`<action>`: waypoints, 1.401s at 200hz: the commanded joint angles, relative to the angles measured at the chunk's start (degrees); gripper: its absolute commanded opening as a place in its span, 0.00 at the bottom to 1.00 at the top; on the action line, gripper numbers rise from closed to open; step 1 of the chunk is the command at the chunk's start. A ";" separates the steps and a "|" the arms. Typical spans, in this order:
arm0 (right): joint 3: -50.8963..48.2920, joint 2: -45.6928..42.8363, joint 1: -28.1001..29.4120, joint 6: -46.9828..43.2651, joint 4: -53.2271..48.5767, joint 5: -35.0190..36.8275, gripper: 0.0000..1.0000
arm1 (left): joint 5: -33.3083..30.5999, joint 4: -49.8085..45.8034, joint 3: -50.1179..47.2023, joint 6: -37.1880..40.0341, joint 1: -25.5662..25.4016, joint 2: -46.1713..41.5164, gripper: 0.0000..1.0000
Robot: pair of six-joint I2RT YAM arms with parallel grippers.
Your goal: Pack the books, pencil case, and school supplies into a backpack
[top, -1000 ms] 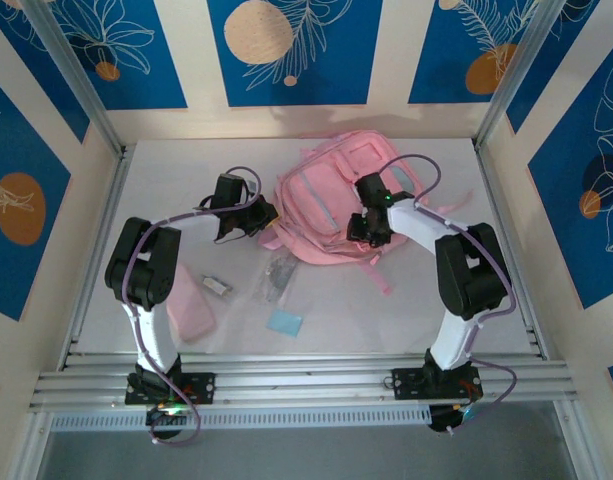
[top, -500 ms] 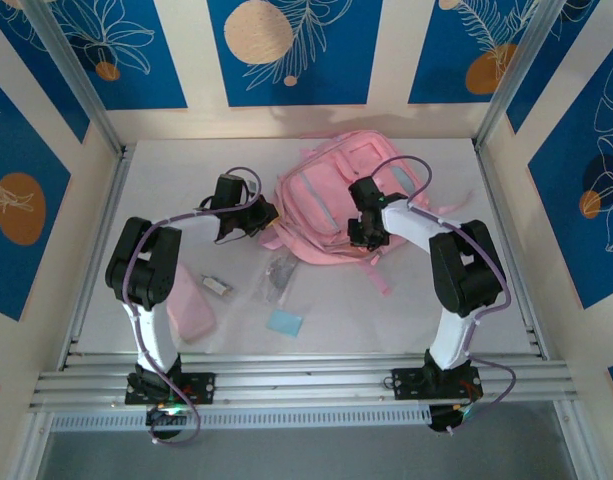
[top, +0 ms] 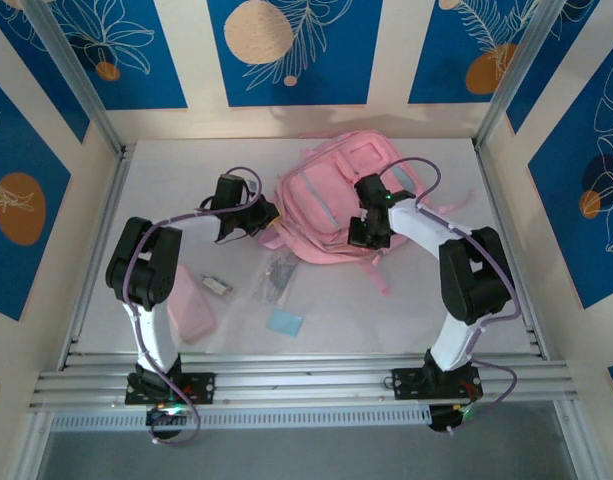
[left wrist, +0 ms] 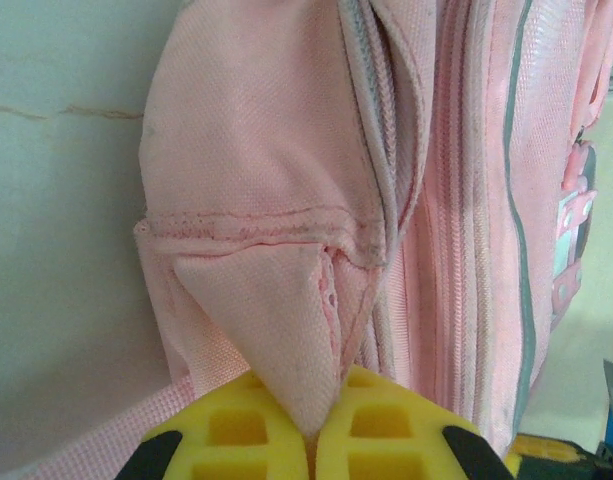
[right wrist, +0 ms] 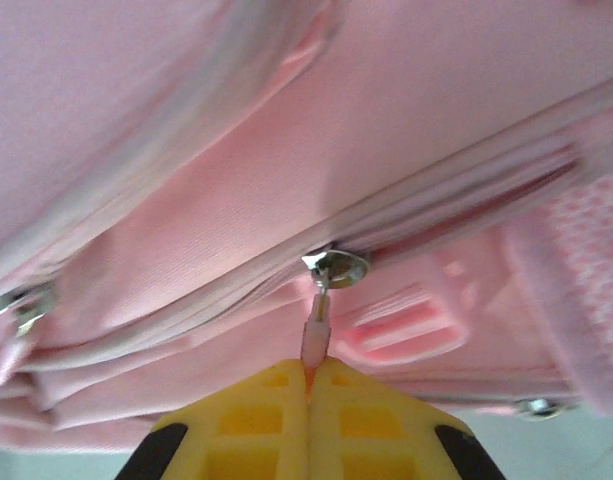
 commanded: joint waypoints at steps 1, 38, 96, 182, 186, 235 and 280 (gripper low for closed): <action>-1.17 -1.92 2.53 4.93 2.63 -12.13 0.00 | 2.25 5.53 -0.40 -1.49 -2.26 1.47 0.00; 0.72 -0.13 5.74 7.99 6.95 -18.70 0.00 | 2.25 6.09 0.85 -2.15 -3.56 2.36 0.00; 1.31 -0.01 7.25 7.47 6.02 -21.53 0.00 | 2.15 4.03 1.60 -0.58 -3.48 1.66 0.00; -6.02 -13.60 -9.48 3.60 4.70 -13.52 0.48 | -4.48 -21.26 9.01 21.08 -1.66 -4.44 0.50; -6.62 -13.96 -10.62 3.67 5.28 -13.32 0.49 | -5.07 -22.90 9.71 22.62 -1.72 -4.81 0.51; -10.38 -11.80 -22.33 6.81 14.37 -16.65 0.59 | -12.60 -35.57 14.04 35.39 -5.68 -8.51 0.56; -8.17 -3.54 -24.05 10.09 21.24 -20.71 0.60 | -15.16 -35.45 13.33 38.46 -13.12 -10.02 0.57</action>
